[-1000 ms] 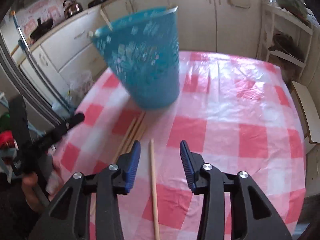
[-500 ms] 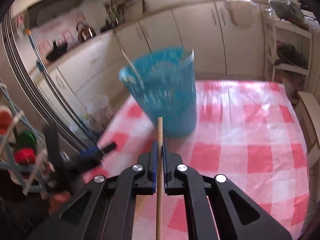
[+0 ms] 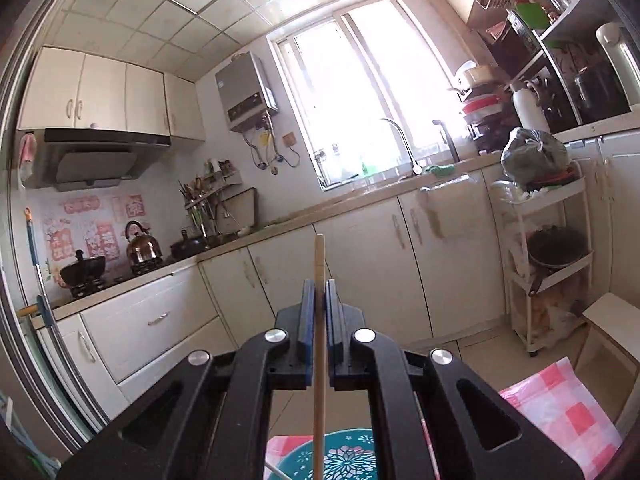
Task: Organize utensils
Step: 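Lift the stick over the blue basket and open the right gripper, then move the open right gripper back to the remaining sticks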
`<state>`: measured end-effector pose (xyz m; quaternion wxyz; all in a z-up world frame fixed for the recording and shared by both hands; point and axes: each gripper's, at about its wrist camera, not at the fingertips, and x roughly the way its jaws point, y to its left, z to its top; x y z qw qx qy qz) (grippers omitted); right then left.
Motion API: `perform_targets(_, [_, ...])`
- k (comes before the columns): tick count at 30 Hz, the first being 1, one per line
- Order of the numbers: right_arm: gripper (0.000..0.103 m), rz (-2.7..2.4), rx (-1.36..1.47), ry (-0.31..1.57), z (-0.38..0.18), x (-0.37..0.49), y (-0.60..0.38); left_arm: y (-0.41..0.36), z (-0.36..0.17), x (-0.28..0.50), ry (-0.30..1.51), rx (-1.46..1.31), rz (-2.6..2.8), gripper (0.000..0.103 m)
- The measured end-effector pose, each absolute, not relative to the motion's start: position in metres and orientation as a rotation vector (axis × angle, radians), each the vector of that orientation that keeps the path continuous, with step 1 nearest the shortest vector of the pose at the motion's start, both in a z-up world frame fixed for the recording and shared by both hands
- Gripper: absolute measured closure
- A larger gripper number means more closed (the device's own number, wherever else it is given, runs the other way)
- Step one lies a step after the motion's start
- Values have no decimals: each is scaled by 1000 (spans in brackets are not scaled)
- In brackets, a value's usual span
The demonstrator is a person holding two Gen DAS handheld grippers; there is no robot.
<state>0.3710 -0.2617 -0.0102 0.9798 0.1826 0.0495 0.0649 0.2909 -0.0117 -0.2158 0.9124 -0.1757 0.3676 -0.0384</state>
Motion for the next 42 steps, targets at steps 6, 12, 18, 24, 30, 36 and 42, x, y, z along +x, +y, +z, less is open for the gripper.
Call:
perform_targets(6, [96,110,313,200,-45,372,-258,-13,-216,290,749,-359,-79,8])
perform_targets(12, [78,167,250,258,-49,343,-254,-13,-216,290,750,-355,-70,8])
perform_targets(18, [53,189,228,199,-28,265,-265,-13,-216,290,754,-349,-56,8])
perform_targets(24, [45,167,135,310,-67,198,-263,-13,-215,289,753,-341,-39,8])
perform_targets(30, [44,110,163,553,-140,201,-270,-15,-215,289,760,-323,-30,8])
perform_targets(36, [44,139,158,669,-165,217,-262,-14,-216,288,762,-322,-19,8])
perform_targets(42, [45,174,123,730,-182,219,-247,-13,-216,288,761,-323,-19,8])
